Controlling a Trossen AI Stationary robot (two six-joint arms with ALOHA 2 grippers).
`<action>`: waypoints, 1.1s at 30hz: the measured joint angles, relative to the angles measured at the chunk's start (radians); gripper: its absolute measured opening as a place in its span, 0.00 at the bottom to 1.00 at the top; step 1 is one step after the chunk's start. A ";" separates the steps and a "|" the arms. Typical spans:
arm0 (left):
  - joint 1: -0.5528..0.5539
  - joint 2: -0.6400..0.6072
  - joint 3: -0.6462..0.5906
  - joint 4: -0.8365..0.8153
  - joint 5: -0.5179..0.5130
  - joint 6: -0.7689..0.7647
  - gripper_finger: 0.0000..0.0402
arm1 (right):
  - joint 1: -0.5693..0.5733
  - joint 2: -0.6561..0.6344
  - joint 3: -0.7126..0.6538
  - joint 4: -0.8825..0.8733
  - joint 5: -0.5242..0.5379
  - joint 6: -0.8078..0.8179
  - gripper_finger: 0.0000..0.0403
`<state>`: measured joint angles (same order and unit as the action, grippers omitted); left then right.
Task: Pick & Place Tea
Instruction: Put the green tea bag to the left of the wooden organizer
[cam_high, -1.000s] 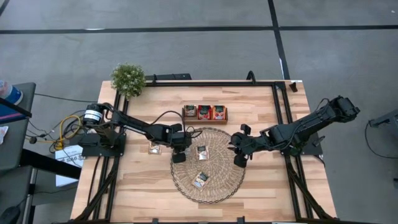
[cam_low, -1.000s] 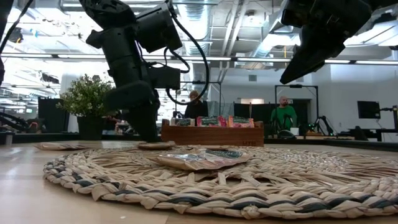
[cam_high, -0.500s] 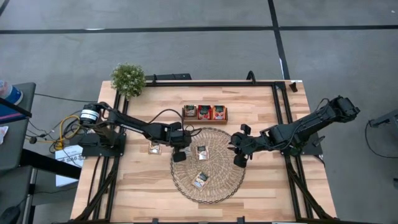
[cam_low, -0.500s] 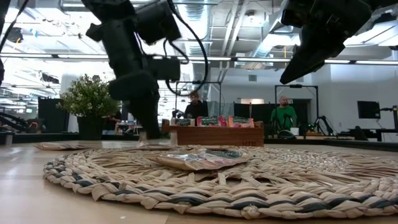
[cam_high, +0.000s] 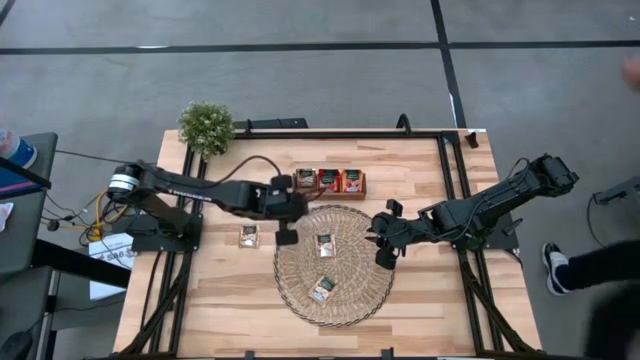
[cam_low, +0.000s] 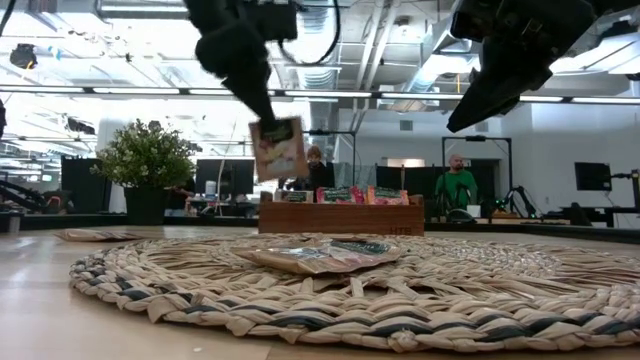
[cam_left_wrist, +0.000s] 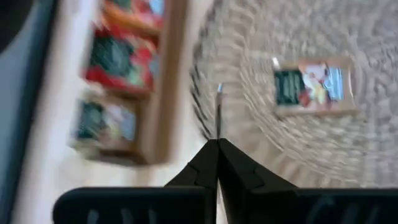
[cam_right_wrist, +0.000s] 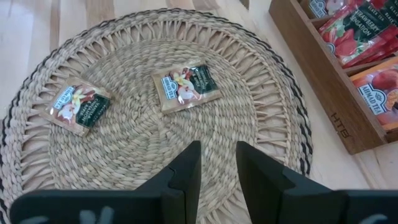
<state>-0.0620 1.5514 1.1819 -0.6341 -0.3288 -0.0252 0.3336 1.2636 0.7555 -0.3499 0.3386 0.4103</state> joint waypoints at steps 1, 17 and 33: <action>0.006 -0.001 0.018 -0.002 -0.009 0.031 0.00 | 0.000 0.000 0.000 0.001 0.000 0.000 0.23; 0.256 0.003 0.066 0.011 0.064 0.304 0.00 | -0.002 0.000 0.000 0.000 0.006 -0.028 0.23; 0.287 0.095 0.065 0.084 0.162 0.373 0.00 | -0.116 -0.114 0.000 0.031 0.026 -0.195 0.23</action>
<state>0.2250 1.6463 1.2469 -0.5500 -0.1663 0.3477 0.2178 1.1498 0.7559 -0.3187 0.3643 0.2152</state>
